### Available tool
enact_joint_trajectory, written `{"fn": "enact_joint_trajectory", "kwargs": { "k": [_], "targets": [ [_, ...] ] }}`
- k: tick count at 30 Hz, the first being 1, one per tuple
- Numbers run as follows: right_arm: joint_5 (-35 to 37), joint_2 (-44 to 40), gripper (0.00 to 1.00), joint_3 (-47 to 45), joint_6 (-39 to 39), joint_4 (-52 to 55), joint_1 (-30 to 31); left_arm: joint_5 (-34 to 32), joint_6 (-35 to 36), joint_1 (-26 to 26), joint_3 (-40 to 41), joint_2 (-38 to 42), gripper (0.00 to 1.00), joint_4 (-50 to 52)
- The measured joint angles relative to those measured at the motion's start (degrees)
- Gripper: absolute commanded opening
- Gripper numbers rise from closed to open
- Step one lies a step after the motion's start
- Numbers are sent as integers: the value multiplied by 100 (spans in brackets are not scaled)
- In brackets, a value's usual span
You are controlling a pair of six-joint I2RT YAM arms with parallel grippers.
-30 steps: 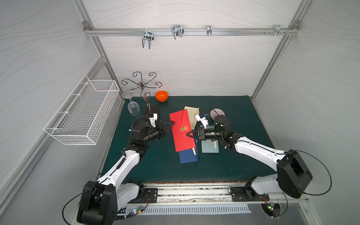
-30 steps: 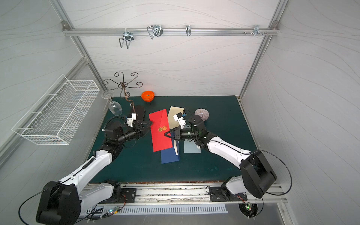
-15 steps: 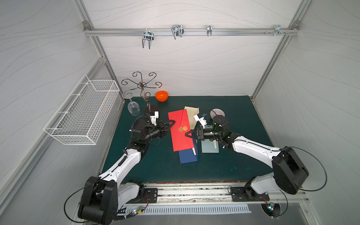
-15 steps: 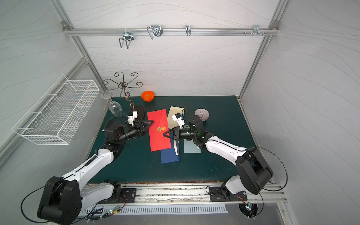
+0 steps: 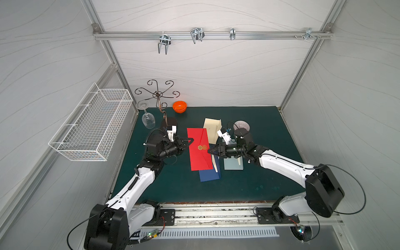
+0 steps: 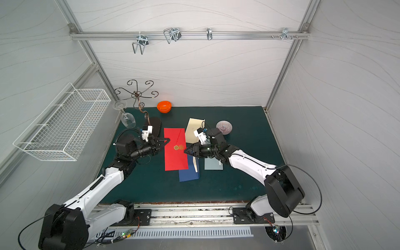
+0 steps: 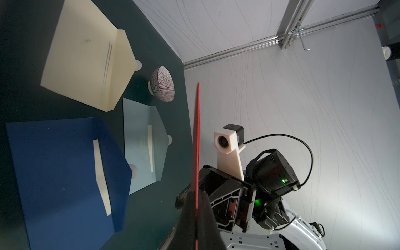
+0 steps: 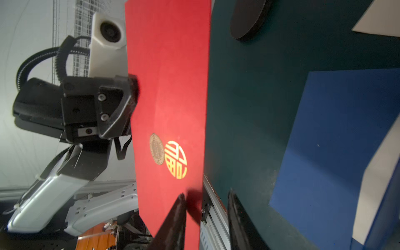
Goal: Open the envelope
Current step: Pick up the envelope from the center of the board, then open the envelope flap on the envelope.
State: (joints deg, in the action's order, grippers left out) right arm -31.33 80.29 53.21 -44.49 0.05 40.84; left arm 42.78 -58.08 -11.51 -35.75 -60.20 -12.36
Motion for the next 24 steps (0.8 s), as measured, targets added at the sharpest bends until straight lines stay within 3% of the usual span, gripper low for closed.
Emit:
{"fn": "enact_joint_trajectory", "kwargs": {
  "k": [4, 10, 15, 18, 24],
  "targets": [
    [581, -240, 58, 278, 221, 721, 0, -691, 883, -256, -507, 192, 0, 1408],
    [1099, -437, 60, 601, 315, 1394, 13, -2575, 1917, -1130, -758, 911, 0, 2708],
    [1425, -407, 65, 868, 332, 1631, 273, -3921, 2717, -1991, -22, 1864, 0, 2201],
    [1574, -315, 65, 1069, 260, 1659, 529, -4409, 3167, -2396, 669, 2328, 0, 1600],
    [2015, -127, 66, 1327, 90, 1683, 1001, -4843, 3711, -2540, 1156, 2524, 0, 1038]
  ]
}}
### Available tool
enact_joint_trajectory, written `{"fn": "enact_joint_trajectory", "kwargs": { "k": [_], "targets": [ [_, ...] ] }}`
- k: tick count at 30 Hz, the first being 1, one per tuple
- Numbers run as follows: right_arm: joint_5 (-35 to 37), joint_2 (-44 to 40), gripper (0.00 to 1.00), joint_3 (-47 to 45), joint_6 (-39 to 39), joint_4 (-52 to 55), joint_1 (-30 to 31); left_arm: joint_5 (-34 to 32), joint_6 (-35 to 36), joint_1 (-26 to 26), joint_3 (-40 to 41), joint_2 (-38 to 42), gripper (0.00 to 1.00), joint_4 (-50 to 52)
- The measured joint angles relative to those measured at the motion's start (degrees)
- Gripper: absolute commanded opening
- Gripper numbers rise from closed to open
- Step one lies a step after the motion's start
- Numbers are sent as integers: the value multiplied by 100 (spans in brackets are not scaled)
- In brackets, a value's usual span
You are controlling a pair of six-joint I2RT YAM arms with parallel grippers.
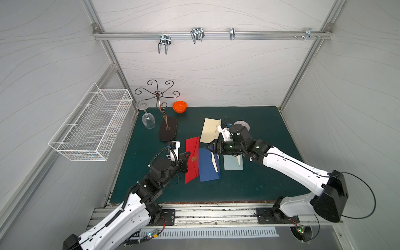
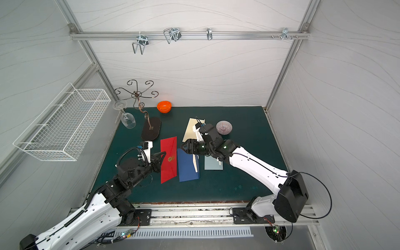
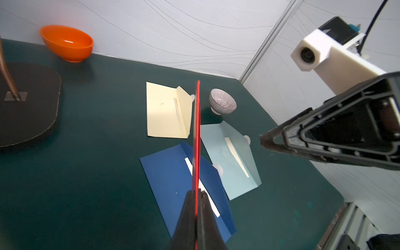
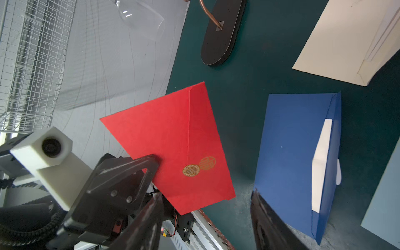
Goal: Open the envelope
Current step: Open the envelope flap on the envelope.
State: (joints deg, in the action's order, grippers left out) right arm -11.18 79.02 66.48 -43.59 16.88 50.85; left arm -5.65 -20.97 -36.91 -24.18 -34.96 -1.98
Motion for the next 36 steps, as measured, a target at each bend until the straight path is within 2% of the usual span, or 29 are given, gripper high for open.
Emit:
{"fn": "enact_joint_trajectory", "kwargs": {
  "k": [15, 36],
  "targets": [
    [1025, 1209, 65, 1421, -404, 1014, 586, 7, 199, -2, 0, -98, 0, -448],
    [1694, 2258, 65, 2736, -763, 2291, 778, 164, 474, -2, 0, -192, 0, -404]
  ]
}}
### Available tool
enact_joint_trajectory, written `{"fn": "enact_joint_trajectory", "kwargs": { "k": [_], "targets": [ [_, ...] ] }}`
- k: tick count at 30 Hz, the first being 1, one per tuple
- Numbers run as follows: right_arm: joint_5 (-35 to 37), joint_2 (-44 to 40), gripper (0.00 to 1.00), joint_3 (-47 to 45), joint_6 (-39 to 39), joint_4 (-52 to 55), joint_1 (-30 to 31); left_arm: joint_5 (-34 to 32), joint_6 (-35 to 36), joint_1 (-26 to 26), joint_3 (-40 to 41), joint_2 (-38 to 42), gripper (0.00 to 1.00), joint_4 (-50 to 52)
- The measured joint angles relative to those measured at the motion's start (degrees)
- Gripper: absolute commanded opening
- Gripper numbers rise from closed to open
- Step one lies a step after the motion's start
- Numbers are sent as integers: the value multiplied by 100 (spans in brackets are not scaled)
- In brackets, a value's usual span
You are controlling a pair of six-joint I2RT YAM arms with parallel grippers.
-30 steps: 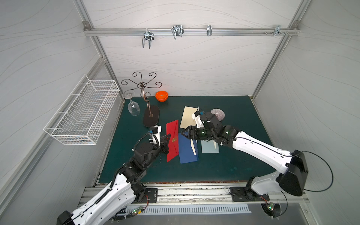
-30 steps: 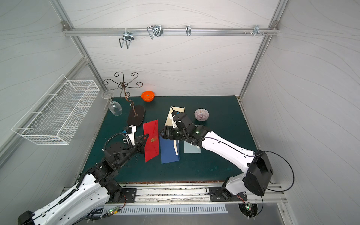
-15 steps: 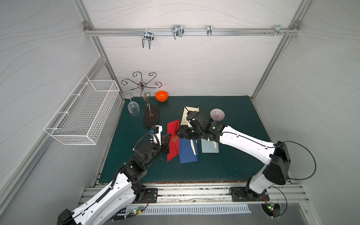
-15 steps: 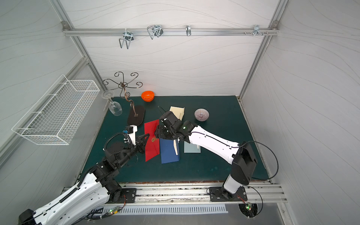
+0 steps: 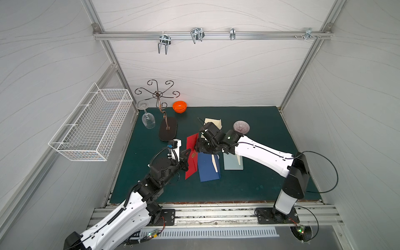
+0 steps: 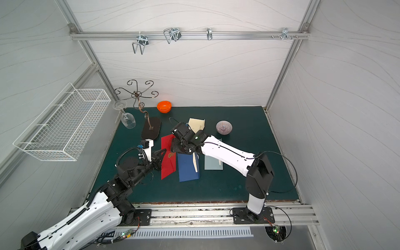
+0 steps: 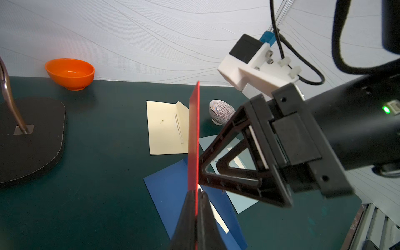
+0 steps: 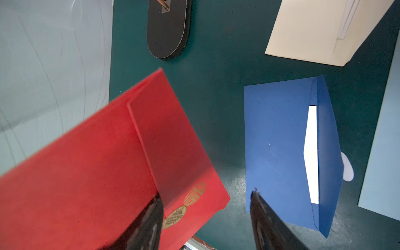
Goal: Open the envelope
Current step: Open the envelope flap on the envelope.
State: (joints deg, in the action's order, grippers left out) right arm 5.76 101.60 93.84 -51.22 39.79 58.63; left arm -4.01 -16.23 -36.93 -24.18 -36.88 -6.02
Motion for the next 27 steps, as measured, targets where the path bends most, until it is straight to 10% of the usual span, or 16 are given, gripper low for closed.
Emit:
{"fn": "enact_joint_trajectory", "kwargs": {
  "k": [27],
  "targets": [
    [323, 260, 61, 372, -310, 815, 76, -15, 654, -229, -7, -66, 0, 275]
  ]
}}
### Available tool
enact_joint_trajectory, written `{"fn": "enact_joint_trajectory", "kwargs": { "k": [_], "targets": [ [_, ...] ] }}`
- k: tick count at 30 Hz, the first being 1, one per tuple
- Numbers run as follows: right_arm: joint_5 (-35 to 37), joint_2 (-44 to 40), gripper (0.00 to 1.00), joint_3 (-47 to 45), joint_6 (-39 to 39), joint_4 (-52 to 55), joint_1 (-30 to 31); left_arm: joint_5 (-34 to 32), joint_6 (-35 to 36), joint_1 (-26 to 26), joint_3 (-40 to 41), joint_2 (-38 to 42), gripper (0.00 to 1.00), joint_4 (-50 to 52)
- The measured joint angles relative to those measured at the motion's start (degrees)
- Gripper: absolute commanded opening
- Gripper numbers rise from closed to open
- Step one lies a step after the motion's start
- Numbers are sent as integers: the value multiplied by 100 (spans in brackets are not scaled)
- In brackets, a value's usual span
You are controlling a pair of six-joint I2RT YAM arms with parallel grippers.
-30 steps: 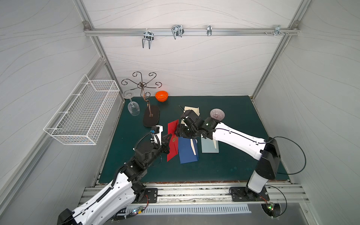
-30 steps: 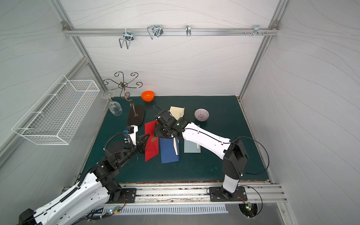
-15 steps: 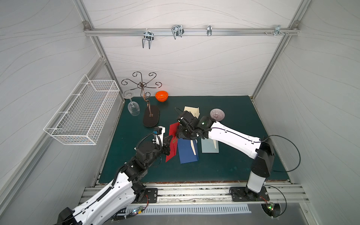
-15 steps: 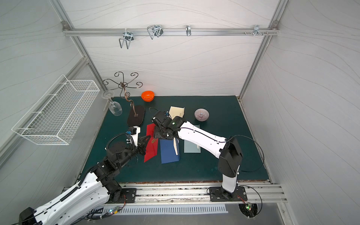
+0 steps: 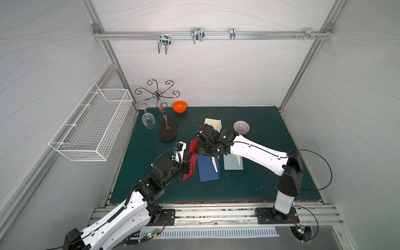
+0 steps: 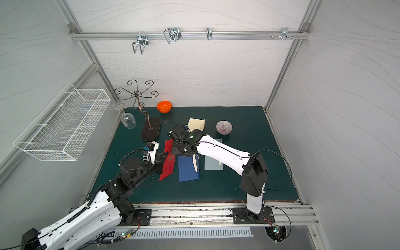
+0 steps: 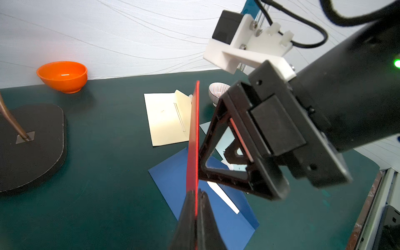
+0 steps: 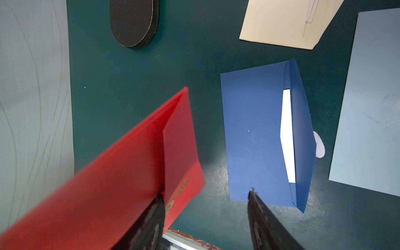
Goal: Open the envelope
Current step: Open the envelope flap on the envelope.
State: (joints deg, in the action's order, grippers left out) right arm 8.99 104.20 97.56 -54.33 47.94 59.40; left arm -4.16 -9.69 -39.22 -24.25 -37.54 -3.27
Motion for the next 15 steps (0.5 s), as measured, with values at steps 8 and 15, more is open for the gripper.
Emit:
{"fn": "enact_joint_trajectory", "kwargs": {
  "k": [8, 15],
  "targets": [
    [-9, 7, 60, 0, -138, 35, 0, -11, -13, -26, 0, 13, 0, 4],
    [-210, 9, 60, -4, -149, -140, -7, -13, -151, -26, 0, 111, 0, 42]
  ]
}}
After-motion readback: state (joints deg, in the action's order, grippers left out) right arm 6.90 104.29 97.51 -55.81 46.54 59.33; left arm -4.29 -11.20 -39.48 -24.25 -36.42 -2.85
